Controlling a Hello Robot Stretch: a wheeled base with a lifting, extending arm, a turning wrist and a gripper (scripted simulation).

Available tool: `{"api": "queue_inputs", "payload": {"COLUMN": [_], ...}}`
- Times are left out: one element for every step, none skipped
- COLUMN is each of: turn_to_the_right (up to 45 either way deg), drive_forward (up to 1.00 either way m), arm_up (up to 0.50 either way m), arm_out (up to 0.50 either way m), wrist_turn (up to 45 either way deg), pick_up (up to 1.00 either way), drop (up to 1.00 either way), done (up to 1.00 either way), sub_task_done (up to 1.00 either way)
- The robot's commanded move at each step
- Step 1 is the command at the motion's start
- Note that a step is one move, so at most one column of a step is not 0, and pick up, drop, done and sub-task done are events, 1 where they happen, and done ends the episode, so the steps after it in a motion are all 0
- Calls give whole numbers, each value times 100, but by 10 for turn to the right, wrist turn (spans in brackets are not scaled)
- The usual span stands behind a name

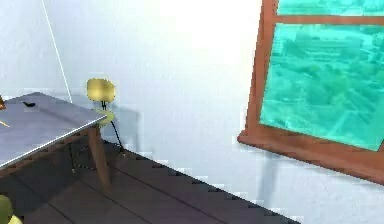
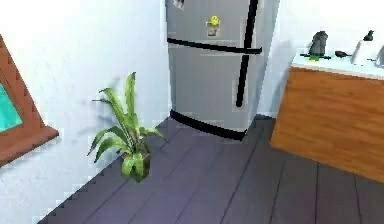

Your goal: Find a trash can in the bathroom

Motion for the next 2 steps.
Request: {"api": "queue_inputs", "payload": {"turn_to_the_right": [450, 450], "drive_forward": [0, 0], "arm_up": [0, 0], "arm_out": [0, 0], "wrist_turn": [0, 0], "pick_up": [0, 0], "drop": [0, 0], "done": [0, 0], "sub_task_done": [0, 0]}}
